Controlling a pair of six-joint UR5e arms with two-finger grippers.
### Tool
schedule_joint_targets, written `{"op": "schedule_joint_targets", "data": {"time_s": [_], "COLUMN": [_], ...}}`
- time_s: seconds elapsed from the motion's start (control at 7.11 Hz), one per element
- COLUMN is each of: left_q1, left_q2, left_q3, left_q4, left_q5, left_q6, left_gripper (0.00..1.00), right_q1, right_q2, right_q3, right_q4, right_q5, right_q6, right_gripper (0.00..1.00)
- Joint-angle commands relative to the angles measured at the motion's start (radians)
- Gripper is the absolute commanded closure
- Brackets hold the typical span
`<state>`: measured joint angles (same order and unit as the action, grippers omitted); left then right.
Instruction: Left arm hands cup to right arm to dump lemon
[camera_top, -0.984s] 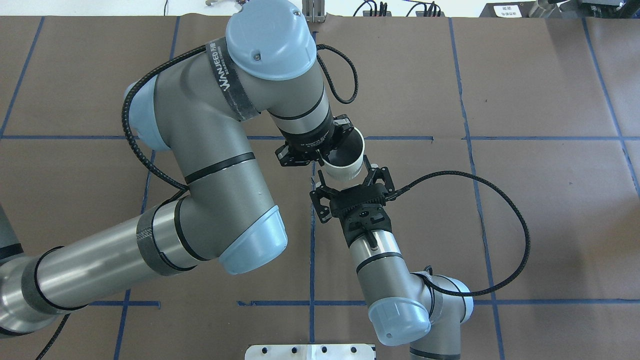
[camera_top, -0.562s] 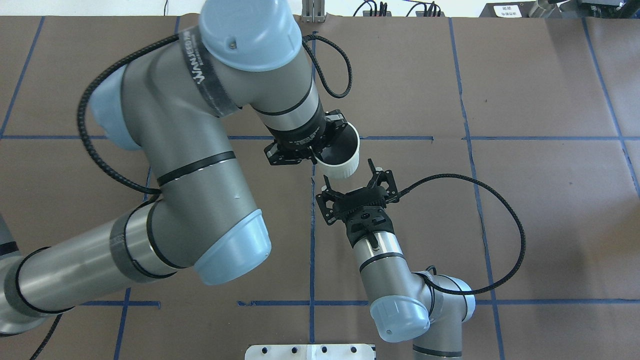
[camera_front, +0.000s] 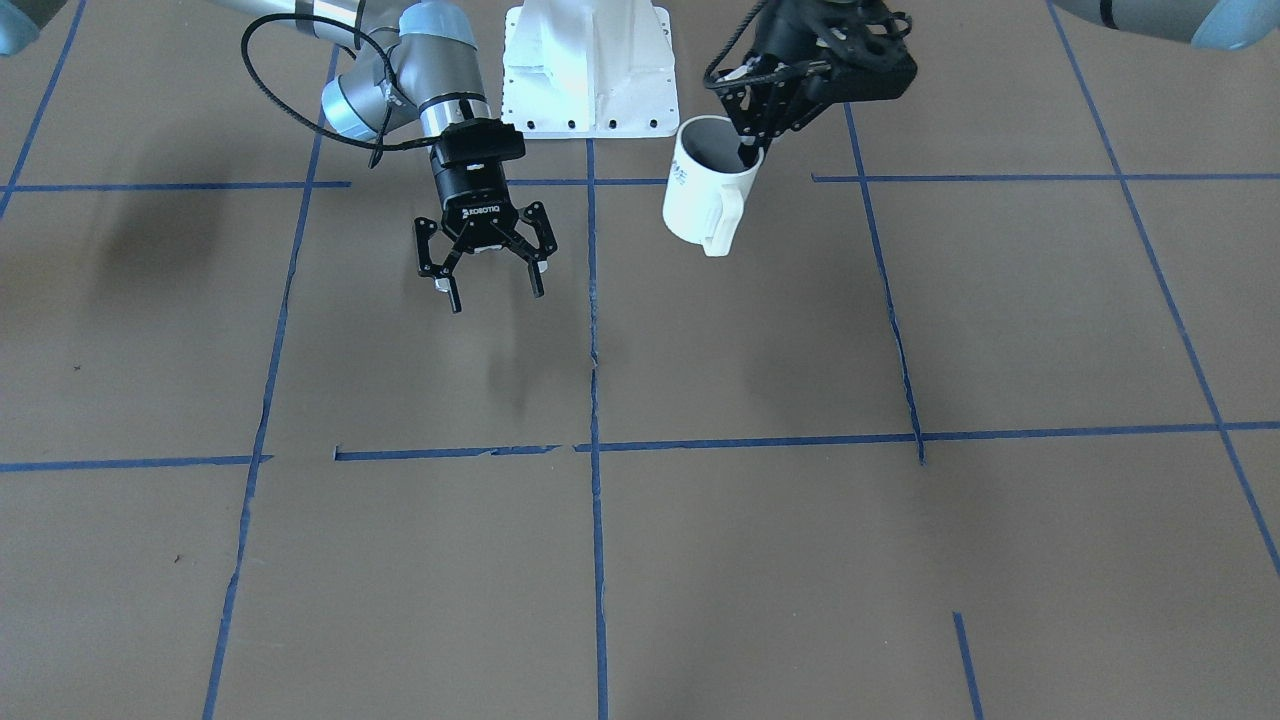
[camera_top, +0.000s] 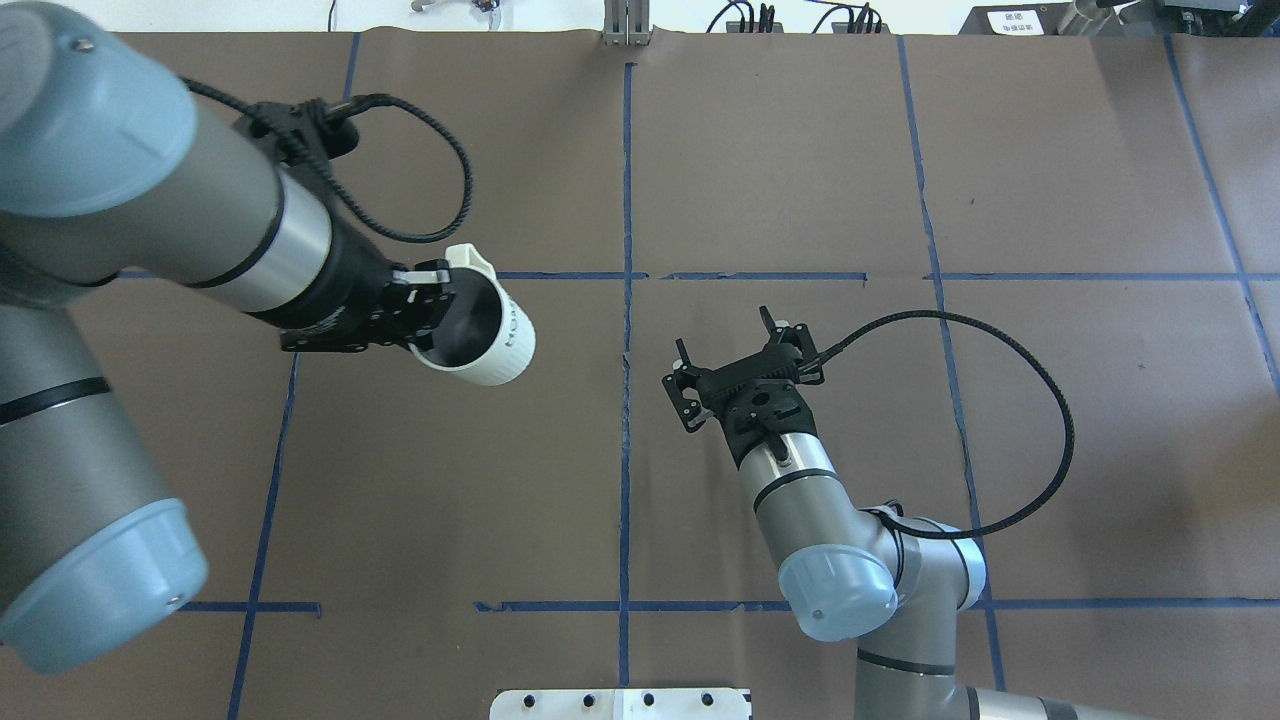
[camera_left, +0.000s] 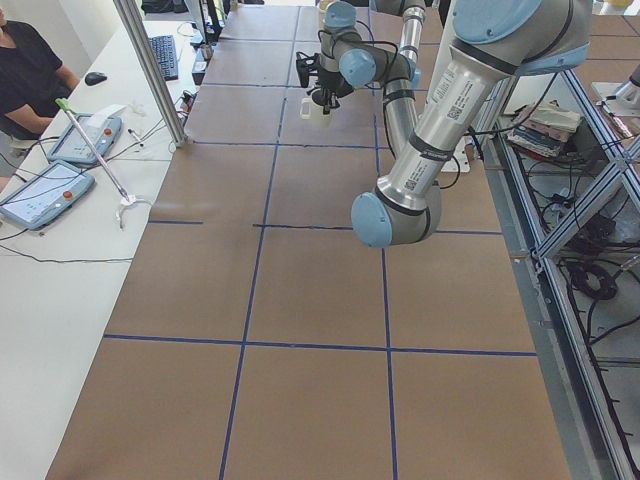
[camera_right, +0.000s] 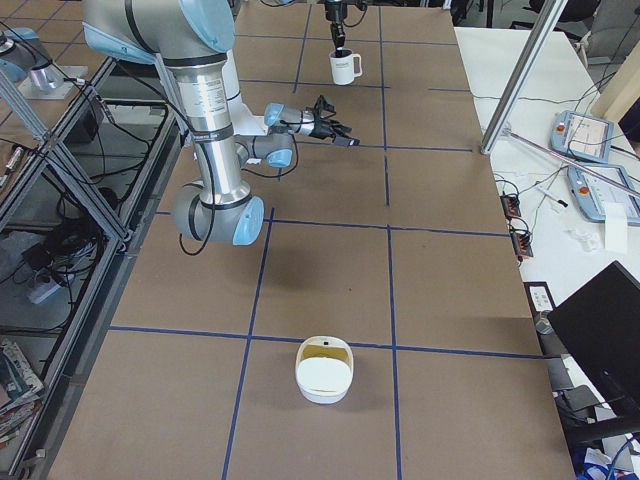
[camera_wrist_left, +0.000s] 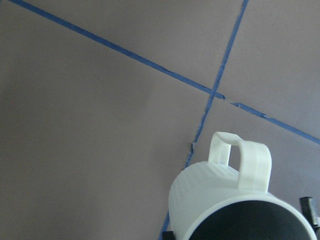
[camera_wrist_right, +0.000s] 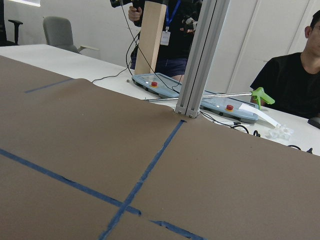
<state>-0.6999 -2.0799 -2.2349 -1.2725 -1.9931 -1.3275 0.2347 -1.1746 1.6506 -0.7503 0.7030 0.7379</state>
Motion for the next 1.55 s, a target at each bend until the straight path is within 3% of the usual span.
{"op": "schedule_joint_targets", "data": {"time_s": [0.0, 0.28, 0.42, 0.56, 0.7, 0.98, 1.12, 1.41], "left_q1": [-0.091, -0.159, -0.244, -0.307, -0.37, -0.374, -0.375, -0.374], "left_q2": [0.244, 0.534, 0.585, 0.613, 0.616, 0.61, 0.616, 0.613], "left_q3": [-0.064, -0.051, 0.013, 0.126, 0.24, 0.384, 0.44, 0.481], "left_q4": [-0.06, -0.288, -0.342, -0.405, -0.506, -0.568, -0.655, -0.665], "left_q5": [-0.012, -0.048, -0.137, -0.22, -0.246, -0.245, -0.247, -0.295], "left_q6": [0.286, 0.434, 0.509, 0.612, 0.669, 0.671, 0.662, 0.631], "left_gripper": [1.0, 1.0, 1.0, 1.0, 1.0, 1.0, 1.0, 1.0], "right_q1": [0.137, 0.463, 0.624, 0.718, 0.821, 1.031, 1.069, 1.091], "right_q2": [-0.063, -0.202, -0.217, -0.285, -0.343, -0.416, -0.469, -0.502], "right_q3": [0.052, 0.168, 0.191, 0.214, 0.213, 0.216, 0.216, 0.219], "right_q4": [-0.001, -0.059, -0.161, -0.199, -0.216, -0.338, -0.368, -0.403], "right_q5": [0.219, 0.751, 0.994, 1.103, 1.233, 1.456, 1.507, 1.594], "right_q6": [0.001, 0.0, -0.003, -0.079, -0.233, -0.401, -0.492, -0.497], "right_gripper": [0.0, 0.0, 0.0, 0.0, 0.0, 0.0, 0.0, 0.0]}}
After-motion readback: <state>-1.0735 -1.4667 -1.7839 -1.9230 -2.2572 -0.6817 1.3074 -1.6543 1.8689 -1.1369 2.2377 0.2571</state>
